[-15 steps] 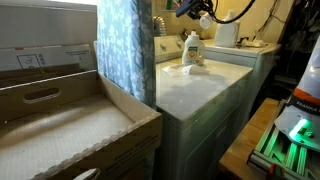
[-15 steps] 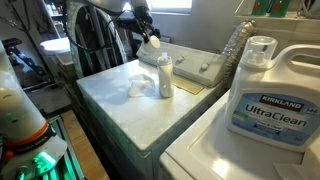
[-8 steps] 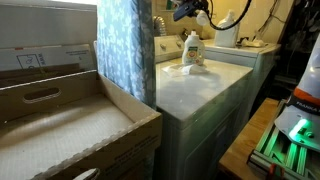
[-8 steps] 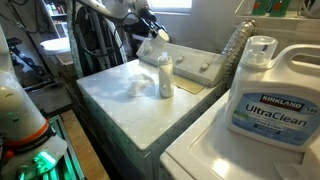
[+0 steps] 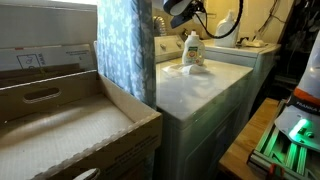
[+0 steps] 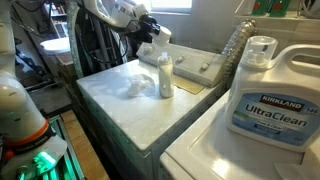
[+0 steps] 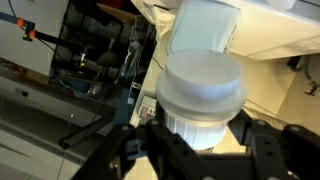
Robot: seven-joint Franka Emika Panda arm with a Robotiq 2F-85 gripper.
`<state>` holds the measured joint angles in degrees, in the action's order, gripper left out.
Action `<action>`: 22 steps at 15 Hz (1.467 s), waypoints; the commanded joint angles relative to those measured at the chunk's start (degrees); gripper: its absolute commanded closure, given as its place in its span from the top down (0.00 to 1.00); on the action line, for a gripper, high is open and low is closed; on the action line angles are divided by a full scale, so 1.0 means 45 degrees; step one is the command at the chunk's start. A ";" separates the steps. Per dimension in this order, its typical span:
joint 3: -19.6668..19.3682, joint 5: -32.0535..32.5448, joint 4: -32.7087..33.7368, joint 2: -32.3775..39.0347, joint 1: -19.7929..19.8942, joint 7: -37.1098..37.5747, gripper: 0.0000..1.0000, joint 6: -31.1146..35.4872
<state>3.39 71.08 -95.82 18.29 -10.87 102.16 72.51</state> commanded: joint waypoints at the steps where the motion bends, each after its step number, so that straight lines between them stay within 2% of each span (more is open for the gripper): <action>1: 0.0181 0.0076 0.0062 0.0077 0.0118 0.0026 0.63 -0.0095; 2: 0.0180 0.0101 0.0079 0.0098 0.0116 0.0033 0.63 -0.0106; 3: 0.0179 0.0111 0.0101 0.0099 0.0116 0.0032 0.38 -0.0117; 14: 0.0362 0.1905 -0.0427 0.1194 -0.0203 0.3192 0.38 -0.0051; 22: 0.0340 0.2084 -0.1003 0.1432 -0.0193 0.3907 0.38 -0.0400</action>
<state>4.80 78.83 -97.73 25.10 -11.90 117.67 71.87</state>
